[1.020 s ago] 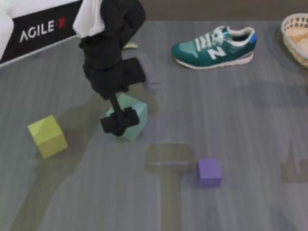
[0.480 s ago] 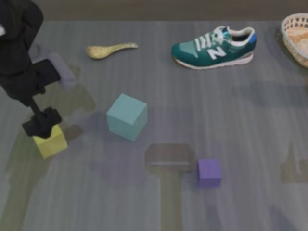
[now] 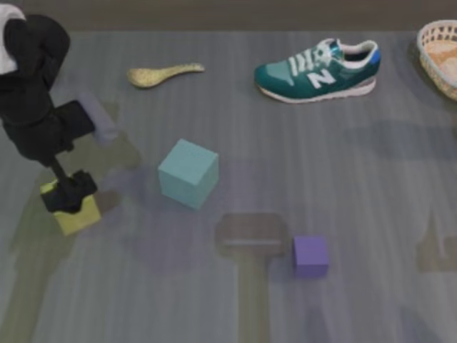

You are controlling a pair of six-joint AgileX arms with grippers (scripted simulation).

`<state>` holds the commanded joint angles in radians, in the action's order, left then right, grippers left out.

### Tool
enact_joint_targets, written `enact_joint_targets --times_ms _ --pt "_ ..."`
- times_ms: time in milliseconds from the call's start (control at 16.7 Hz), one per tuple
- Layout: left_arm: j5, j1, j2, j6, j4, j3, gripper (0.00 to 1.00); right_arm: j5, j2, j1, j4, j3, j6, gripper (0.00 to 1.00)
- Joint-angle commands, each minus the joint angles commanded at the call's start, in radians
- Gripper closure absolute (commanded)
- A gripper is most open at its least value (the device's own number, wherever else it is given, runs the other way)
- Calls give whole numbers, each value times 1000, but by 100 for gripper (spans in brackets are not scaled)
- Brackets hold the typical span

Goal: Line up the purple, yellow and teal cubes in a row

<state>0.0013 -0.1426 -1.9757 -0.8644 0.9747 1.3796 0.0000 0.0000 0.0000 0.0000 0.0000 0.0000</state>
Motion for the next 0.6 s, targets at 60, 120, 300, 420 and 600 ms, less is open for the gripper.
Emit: enact_joint_targets --times_ms 60,120,300,420,600 --pt "0 1 -16 -1 -39 -22 0 0 0 0 0 0 0 0" --pt "0 1 -33 -1 -80 -46 0 0 0 0 0 0 0 0" --pt "1 2 -79 -4 -188 -108 0 0 0 0 0 0 0 0" --pt "1 3 -94 -5 -222 -128 0 0 0 0 0 0 0 0" --pt "1 3 -95 -5 -224 -129 0 0 0 0 0 0 0 0"
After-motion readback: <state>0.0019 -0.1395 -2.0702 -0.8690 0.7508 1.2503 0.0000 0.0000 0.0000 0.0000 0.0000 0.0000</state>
